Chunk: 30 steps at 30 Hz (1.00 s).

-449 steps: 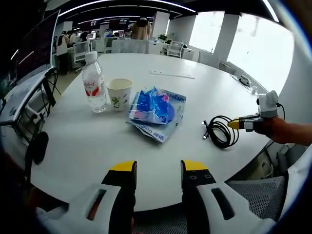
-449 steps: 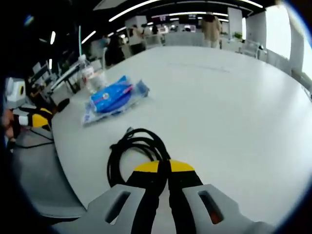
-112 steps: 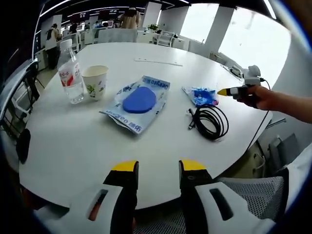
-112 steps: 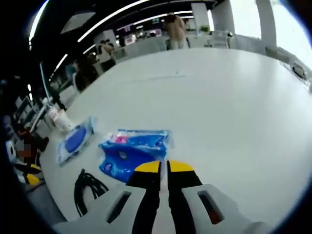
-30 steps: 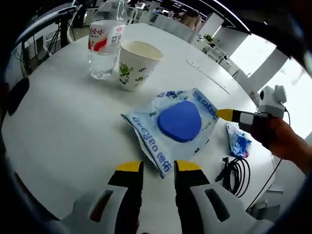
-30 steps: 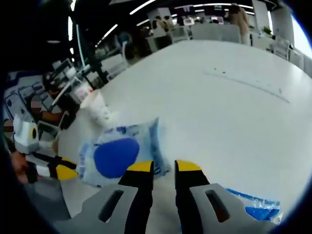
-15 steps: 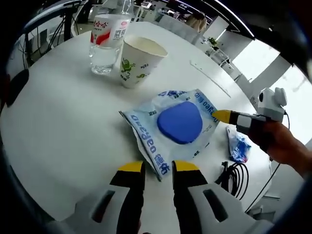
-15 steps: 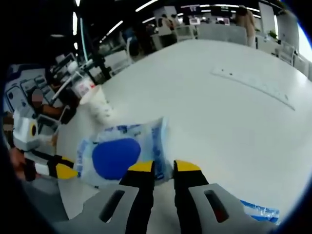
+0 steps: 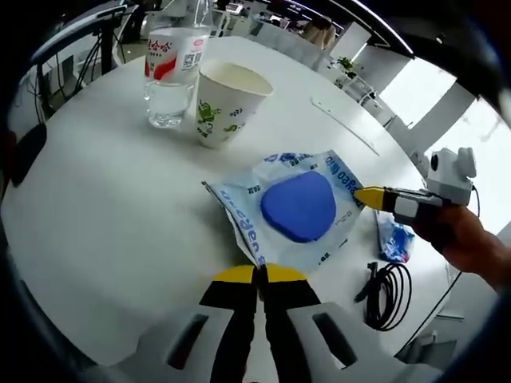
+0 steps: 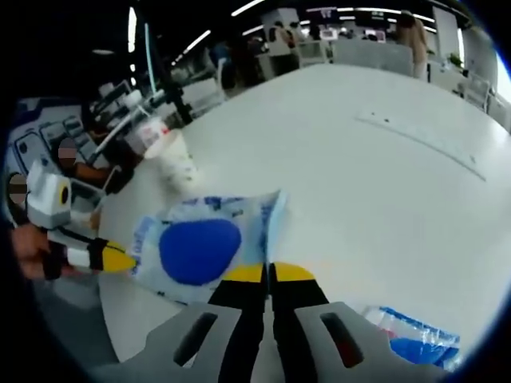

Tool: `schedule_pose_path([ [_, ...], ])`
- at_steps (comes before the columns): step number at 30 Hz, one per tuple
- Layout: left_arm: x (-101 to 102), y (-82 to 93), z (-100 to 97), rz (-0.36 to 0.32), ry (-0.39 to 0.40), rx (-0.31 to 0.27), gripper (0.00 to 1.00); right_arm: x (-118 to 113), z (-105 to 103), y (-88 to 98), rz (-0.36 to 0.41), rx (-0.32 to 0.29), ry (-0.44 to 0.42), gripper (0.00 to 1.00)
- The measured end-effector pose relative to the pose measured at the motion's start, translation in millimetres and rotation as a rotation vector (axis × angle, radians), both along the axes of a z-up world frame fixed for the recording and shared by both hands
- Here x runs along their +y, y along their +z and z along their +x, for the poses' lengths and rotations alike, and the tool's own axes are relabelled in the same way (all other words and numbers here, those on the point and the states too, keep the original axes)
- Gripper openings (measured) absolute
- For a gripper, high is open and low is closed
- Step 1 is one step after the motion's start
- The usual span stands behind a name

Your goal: Arrange the tabletop items into an orderly group along one side of the table until the central work area is clear of visible clutter.

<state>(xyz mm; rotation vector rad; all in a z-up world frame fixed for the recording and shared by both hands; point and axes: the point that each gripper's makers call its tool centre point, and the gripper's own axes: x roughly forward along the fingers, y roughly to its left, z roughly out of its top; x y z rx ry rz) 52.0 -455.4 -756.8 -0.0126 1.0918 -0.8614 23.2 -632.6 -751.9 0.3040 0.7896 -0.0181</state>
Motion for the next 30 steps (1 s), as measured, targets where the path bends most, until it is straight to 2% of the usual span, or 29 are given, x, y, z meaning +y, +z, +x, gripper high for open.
schedule_pose_path([
  [12, -1, 8.5, -2.8, -0.024, 0.005, 0.001, 0.00, 2, -18, 6.4, 0.001, -0.014, -0.013, 0.00],
  [15, -3, 11.7, -5.0, -0.027, -0.005, -0.006, 0.00, 3, -27, 14.9, -0.004, -0.049, -0.045, 0.00],
  [21, -3, 13.9, -3.6, -0.033, -0.014, -0.016, 0.00, 11, -49, 17.3, 0.002, -0.058, -0.073, 0.00],
  [30, -5, 13.0, -7.6, -0.032, -0.030, -0.016, 0.00, 21, -71, 19.2, 0.018, -0.071, -0.129, 0.00],
])
